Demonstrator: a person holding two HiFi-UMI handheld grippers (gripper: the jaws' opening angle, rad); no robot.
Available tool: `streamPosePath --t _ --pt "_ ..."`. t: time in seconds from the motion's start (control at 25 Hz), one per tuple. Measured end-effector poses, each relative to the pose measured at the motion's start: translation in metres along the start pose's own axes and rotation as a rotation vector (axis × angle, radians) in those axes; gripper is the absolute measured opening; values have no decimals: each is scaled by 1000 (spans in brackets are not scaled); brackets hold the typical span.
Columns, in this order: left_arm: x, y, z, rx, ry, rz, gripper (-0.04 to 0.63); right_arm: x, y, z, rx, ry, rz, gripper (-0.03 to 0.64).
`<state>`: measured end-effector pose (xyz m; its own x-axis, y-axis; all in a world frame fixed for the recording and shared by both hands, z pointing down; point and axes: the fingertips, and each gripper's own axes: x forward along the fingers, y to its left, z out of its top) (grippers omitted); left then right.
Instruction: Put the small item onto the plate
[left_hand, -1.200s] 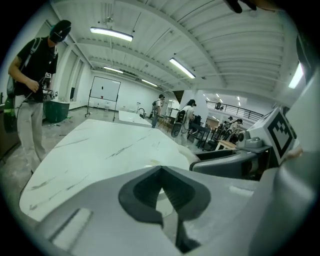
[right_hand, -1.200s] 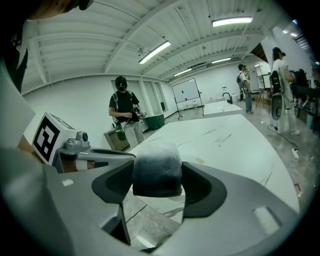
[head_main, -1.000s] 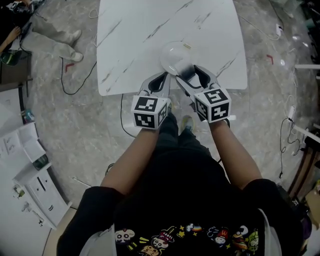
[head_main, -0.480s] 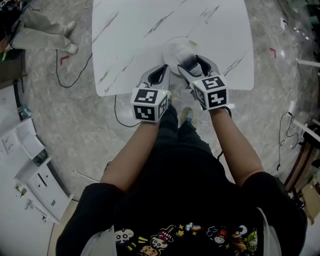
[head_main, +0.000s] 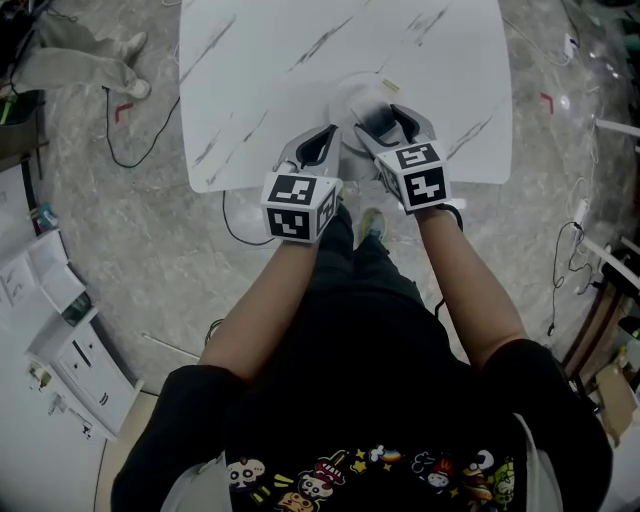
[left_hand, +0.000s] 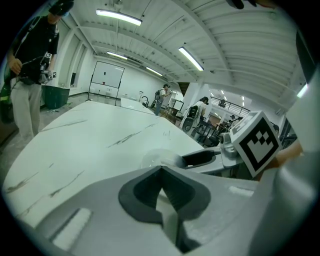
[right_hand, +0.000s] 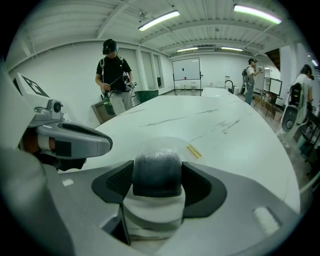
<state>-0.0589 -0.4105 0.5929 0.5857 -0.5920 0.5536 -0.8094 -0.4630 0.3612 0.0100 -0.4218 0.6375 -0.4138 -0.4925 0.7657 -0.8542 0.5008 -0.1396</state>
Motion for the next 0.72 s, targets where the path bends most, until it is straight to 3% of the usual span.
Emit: streamPosePath --t 0.72 --pt "-1 11 -1 -27 -4 13 0 14 0 0 -71 59 -22 327"
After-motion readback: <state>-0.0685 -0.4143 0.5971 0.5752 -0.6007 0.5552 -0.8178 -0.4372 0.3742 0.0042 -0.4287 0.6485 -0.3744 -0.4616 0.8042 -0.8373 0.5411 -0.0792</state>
